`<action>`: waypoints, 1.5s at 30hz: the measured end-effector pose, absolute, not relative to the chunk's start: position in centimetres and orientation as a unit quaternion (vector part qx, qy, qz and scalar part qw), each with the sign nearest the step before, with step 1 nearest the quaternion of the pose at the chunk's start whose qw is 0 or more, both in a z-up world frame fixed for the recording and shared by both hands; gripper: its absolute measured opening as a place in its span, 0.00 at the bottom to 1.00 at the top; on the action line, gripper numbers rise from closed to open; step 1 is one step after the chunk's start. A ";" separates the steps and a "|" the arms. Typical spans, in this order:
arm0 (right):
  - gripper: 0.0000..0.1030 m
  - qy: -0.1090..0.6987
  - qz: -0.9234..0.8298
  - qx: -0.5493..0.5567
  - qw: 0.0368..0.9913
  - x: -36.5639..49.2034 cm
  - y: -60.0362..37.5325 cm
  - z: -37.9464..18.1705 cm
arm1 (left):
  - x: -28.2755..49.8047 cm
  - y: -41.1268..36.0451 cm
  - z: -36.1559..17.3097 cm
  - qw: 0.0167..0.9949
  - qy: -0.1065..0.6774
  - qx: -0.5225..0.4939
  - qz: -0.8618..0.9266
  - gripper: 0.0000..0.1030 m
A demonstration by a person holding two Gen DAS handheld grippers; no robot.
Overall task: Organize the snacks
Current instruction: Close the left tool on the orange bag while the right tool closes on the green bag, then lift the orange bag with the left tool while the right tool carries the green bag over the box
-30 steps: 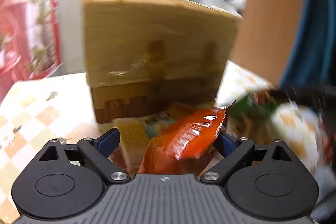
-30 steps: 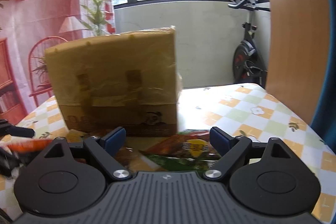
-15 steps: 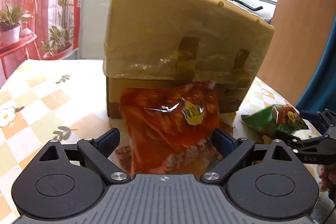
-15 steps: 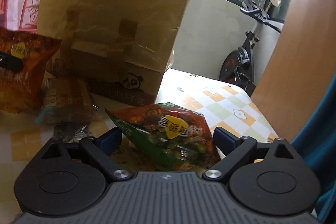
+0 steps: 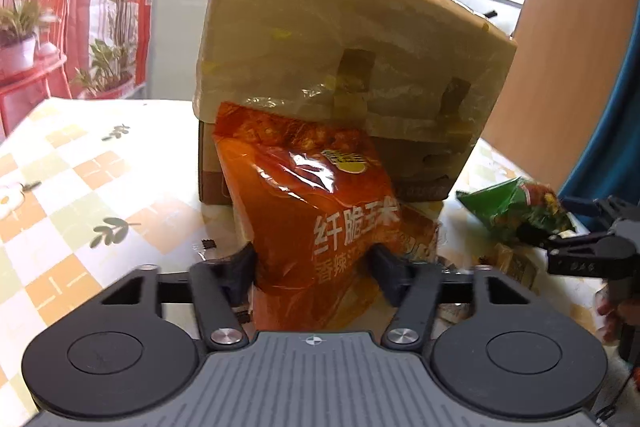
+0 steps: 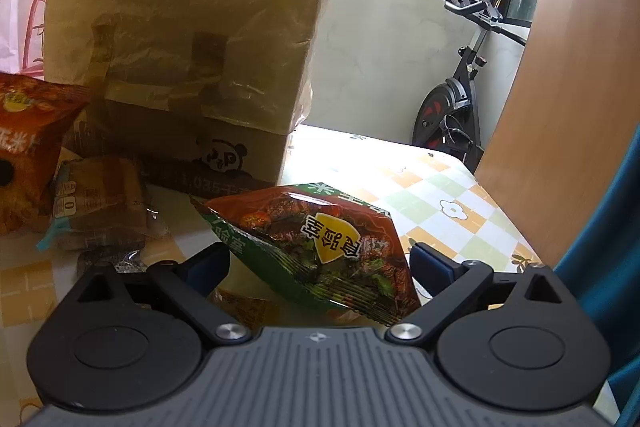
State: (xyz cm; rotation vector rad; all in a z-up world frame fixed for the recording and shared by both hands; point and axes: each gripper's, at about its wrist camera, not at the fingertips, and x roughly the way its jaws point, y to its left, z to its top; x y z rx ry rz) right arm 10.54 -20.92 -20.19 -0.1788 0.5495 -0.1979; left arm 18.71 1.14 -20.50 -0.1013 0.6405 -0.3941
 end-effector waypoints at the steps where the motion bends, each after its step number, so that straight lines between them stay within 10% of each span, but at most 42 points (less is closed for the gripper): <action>1: 0.96 0.270 -0.097 -0.091 0.954 10.5 -20.8 -20.2 | 18.7 1.3 -20.5 0.929 0.311 -0.054 -0.192 0.56; 24: 0.96 0.248 -0.067 -0.157 0.954 11.7 -19.8 -19.2 | 18.1 1.2 -21.1 0.934 0.298 -0.059 -0.189 0.55; 35: 0.93 0.280 -0.057 -0.022 0.958 12.6 -23.2 -20.0 | 17.6 1.0 -21.3 0.937 0.291 -0.052 -0.186 0.55; 45: 0.62 0.284 -0.048 0.049 0.956 12.0 -24.1 -21.7 | 17.2 0.8 -21.4 0.938 0.290 -0.044 -0.184 0.55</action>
